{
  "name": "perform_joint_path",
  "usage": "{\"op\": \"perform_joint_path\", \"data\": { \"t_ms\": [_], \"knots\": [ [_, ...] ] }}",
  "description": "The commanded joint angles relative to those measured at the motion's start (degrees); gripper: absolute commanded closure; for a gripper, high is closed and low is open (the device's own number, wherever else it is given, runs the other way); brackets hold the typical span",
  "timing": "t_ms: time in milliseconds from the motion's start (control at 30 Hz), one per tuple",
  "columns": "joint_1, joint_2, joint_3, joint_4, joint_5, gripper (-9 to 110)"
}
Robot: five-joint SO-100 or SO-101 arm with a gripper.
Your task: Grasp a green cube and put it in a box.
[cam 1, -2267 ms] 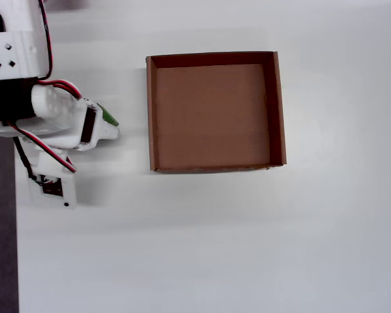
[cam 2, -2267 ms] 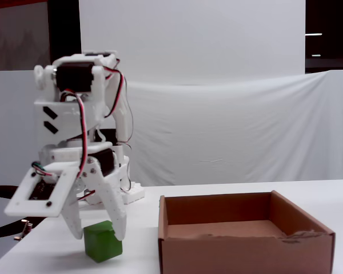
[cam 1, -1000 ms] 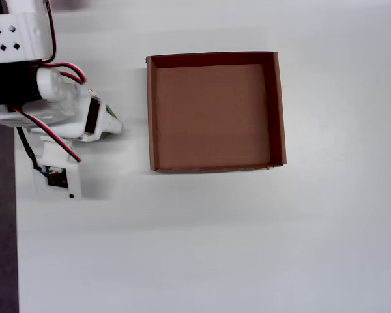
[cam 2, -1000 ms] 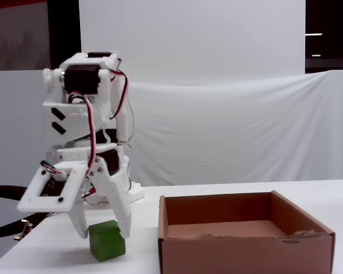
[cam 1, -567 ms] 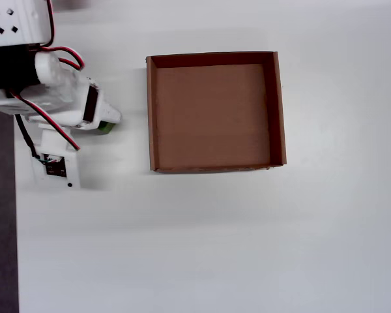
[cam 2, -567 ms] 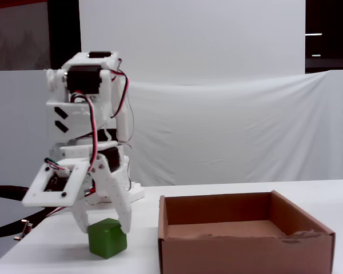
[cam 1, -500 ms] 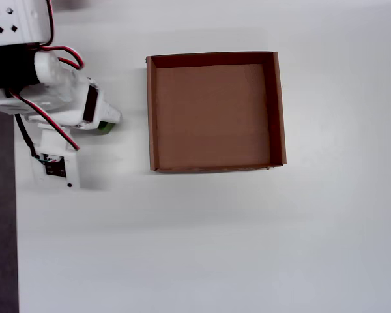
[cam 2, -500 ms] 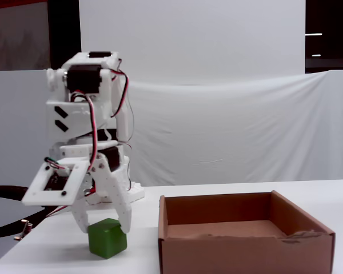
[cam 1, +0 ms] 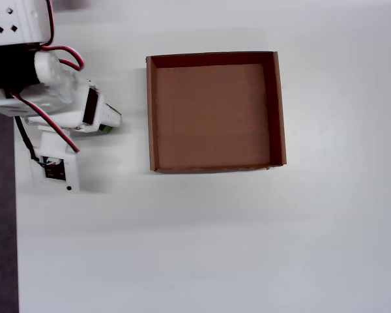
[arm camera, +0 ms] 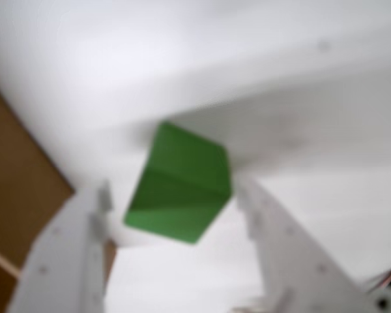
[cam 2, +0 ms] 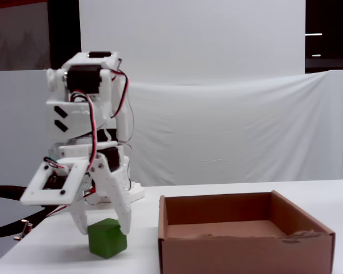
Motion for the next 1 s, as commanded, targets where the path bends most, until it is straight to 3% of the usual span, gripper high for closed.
{"op": "perform_joint_path", "data": {
  "t_ms": [0,967],
  "knots": [
    [-0.09,2.29,-0.18,-0.26,-0.09,75],
    [0.35,2.11,1.05,-0.88,-0.26,81]
  ]
}}
